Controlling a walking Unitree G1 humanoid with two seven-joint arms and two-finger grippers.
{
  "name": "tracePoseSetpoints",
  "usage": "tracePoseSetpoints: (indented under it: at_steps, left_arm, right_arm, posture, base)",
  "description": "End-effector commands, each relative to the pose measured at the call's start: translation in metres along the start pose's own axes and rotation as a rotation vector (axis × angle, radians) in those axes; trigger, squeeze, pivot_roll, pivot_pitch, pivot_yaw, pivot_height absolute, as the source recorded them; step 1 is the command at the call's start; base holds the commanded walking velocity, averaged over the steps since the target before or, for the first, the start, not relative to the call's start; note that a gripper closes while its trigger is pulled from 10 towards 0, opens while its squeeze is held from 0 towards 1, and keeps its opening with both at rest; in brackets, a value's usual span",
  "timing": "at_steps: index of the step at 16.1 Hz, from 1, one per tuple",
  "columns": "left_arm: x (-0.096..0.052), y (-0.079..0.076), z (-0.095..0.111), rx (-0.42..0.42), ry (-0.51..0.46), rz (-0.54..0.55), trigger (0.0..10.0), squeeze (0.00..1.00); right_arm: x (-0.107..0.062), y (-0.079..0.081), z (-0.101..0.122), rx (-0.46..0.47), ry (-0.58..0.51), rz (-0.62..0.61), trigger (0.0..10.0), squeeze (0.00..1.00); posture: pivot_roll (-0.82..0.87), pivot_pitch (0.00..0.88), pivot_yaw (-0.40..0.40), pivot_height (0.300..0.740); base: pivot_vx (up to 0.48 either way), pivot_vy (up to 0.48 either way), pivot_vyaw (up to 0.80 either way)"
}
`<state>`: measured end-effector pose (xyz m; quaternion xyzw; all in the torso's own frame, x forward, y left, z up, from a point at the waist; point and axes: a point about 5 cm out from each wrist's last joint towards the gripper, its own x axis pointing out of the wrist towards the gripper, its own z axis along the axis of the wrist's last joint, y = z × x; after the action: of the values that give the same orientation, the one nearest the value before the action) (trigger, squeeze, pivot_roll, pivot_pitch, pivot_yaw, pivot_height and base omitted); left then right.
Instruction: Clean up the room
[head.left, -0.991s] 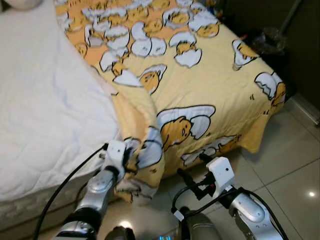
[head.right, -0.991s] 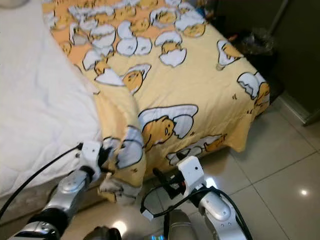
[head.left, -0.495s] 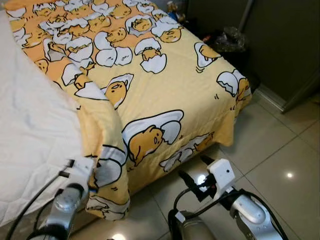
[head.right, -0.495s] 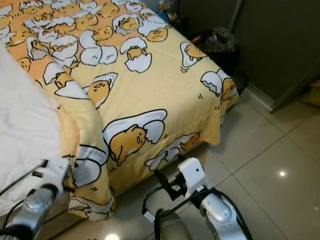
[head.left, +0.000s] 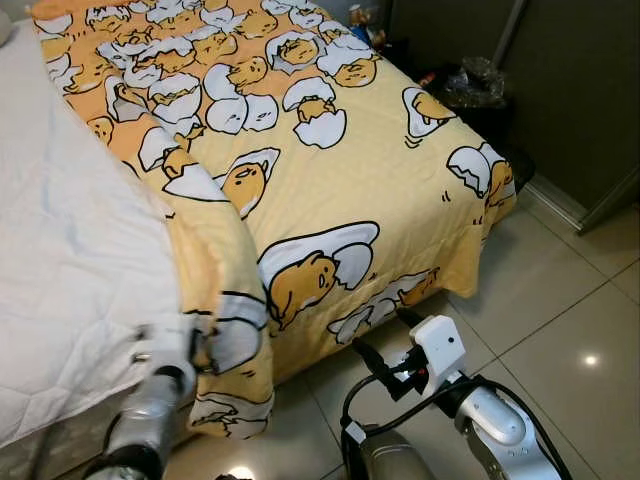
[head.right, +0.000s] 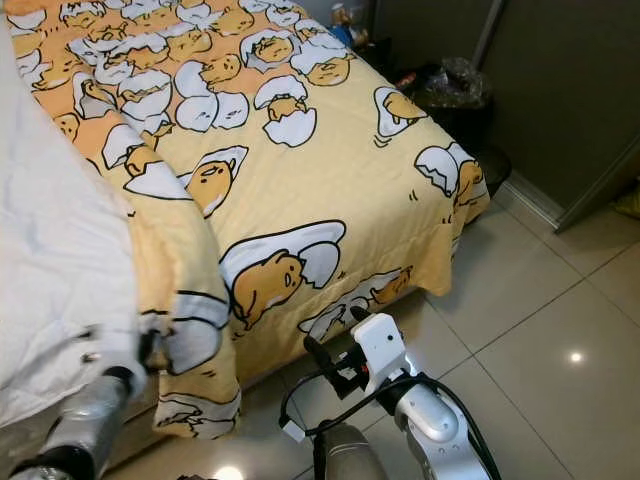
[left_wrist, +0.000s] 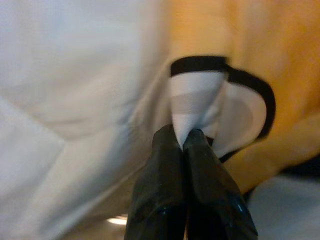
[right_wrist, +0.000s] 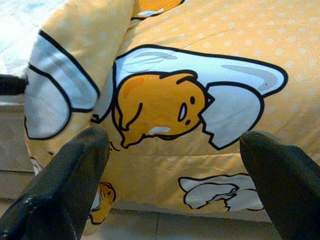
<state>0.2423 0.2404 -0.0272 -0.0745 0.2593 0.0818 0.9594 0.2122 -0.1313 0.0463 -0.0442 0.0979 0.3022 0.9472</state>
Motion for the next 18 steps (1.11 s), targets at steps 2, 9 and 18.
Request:
tracePoseSetpoints:
  at_steps: [2, 9, 18]
  left_arm:
    - [-0.014, 0.031, -0.025, -0.187, 0.111, 0.132, 0.0, 0.0]
    - [0.0, 0.024, 0.028, 0.397, -0.077, 0.253, 10.0, 1.0]
    - [0.022, -0.068, 0.131, 0.179, -0.467, -0.055, 10.0, 0.0]
  right_arm:
    - [0.001, -0.002, 0.001, 0.002, -0.005, -0.006, 10.0, 0.0]
    - [0.002, 0.001, 0.001, 0.006, -0.003, 0.01, 10.0, 0.0]
    - [0.013, -0.008, 0.015, -0.002, -0.059, -0.05, 10.0, 0.0]
  posture:
    - [-0.22, 0.141, 0.061, 0.731]
    - [-0.2, 0.148, 0.062, 0.731]
    - [-0.21, 0.147, 0.048, 0.731]
  base:
    - [0.0, 0.0, 0.0]
    - [0.0, 0.0, 0.0]
    - [0.0, 0.0, 0.0]
